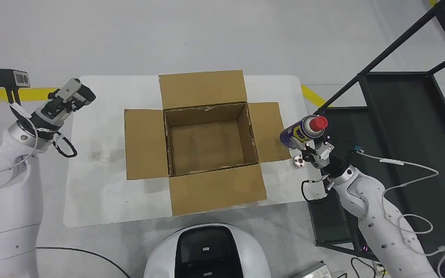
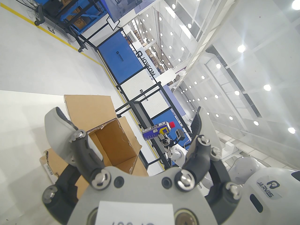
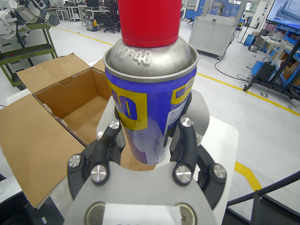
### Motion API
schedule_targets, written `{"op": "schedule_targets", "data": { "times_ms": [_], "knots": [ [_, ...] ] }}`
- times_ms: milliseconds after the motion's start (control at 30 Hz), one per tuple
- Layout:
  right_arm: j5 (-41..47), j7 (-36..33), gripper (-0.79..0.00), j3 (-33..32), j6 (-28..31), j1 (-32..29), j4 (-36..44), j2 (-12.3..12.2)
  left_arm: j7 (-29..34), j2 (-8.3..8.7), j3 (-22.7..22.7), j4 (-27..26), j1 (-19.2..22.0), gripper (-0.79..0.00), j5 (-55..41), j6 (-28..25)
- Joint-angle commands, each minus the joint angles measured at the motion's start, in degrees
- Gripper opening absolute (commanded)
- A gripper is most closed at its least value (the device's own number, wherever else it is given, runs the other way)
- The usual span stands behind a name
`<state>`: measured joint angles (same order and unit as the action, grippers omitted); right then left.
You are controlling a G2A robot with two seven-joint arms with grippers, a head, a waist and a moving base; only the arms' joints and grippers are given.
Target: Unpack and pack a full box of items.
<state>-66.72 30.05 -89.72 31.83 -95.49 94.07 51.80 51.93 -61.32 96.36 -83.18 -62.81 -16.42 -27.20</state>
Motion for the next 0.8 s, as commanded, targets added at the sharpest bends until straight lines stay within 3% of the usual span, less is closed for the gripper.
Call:
{"op": "schedule_targets", "data": {
  "times_ms": [0,167,567,767],
  "knots": [
    [0.0,0.0,-0.785,0.0,0.0,0.0,0.0,0.0,0.0,0.0,0.0,0.0,0.0,0.0,0.0,0.0],
    [-0.16,-0.79,-0.785,0.05,-0.28,0.08,0.14,0.02,0.0,0.0,0.0,0.0,0.0,0.0,0.0,0.0],
    [0.89,-21.15,-0.785,3.28,6.56,7.6,6.65,0.07,0.0,0.0,0.0,0.0,0.0,0.0,0.0,0.0],
    [2.21,-23.4,-0.785,4.06,7.43,8.72,6.66,0.18,0.0,0.0,0.0,0.0,0.0,0.0,0.0,0.0]
  ]
}}
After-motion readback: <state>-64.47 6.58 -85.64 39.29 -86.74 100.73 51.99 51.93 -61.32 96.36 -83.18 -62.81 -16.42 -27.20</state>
